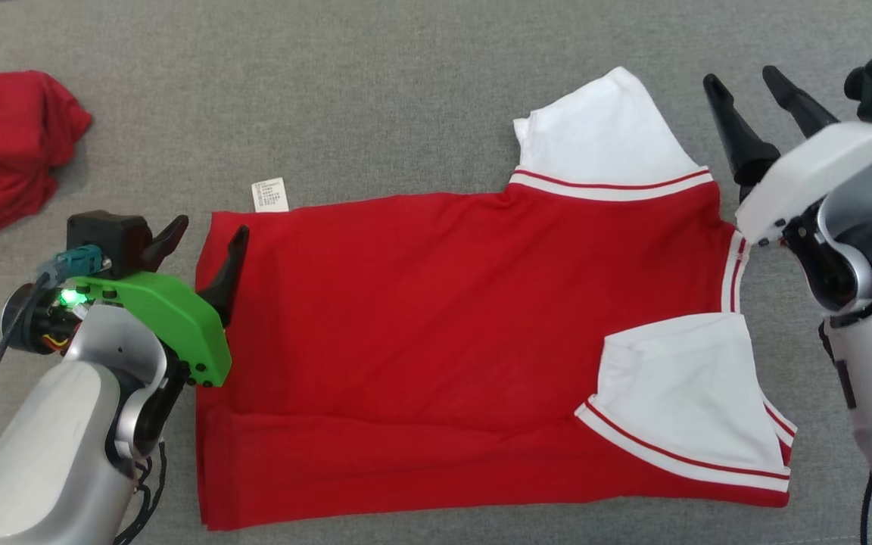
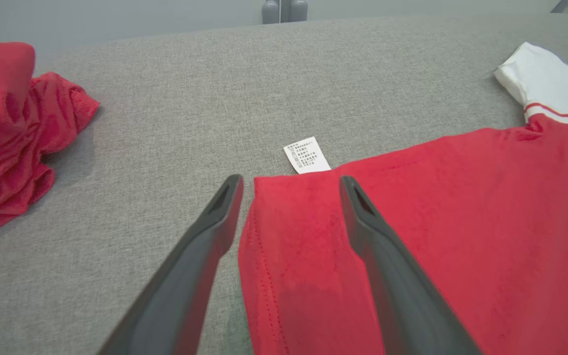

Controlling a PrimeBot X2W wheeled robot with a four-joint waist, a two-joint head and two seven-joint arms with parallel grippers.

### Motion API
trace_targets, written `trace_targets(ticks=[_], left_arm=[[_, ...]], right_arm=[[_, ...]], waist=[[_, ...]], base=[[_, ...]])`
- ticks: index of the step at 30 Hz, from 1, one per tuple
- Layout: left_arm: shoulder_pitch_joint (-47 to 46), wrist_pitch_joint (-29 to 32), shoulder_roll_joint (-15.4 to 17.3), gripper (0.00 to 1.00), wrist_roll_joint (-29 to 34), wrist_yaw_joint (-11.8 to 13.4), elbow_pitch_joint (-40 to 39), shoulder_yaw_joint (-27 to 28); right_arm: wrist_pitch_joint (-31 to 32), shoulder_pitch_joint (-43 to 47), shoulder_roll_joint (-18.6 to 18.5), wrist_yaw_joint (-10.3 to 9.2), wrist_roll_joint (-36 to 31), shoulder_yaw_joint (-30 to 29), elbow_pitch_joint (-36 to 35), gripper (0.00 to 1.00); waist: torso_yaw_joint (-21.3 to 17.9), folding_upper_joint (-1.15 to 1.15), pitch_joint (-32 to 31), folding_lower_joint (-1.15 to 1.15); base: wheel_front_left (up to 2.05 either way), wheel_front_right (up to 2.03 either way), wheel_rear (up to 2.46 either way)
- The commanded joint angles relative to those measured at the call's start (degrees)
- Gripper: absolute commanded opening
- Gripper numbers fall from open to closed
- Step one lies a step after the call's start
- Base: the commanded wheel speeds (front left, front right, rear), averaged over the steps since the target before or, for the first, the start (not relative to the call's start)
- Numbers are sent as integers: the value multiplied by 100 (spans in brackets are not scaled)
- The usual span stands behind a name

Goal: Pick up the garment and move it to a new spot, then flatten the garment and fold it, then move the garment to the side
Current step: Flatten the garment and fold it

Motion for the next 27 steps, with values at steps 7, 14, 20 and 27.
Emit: trace_targets(ticks=[7,14,20,27], left_arm=[[-544,-17,-195,100,94,-215,196,-202],[-848,47,-298,100,67,-360,378,-310],[-998,83,-395,100,-5,-457,621,-396],[-1068,140,-424,100,-75,-565,785,-471]], right_arm=[[89,-1414,-514,-2,295,941,1572,100],[109,-2201,-712,-3,549,1637,2604,100],[147,-2599,-715,-4,857,2021,3276,100],[477,-2778,-621,-4,1091,2412,3886,52]], waist=[[487,0,845,0],[674,0,1027,0],[748,0,1102,0],[745,0,1109,0]], base=[[0,0,0],[0,0,0],[0,0,0],[0,0,0]])
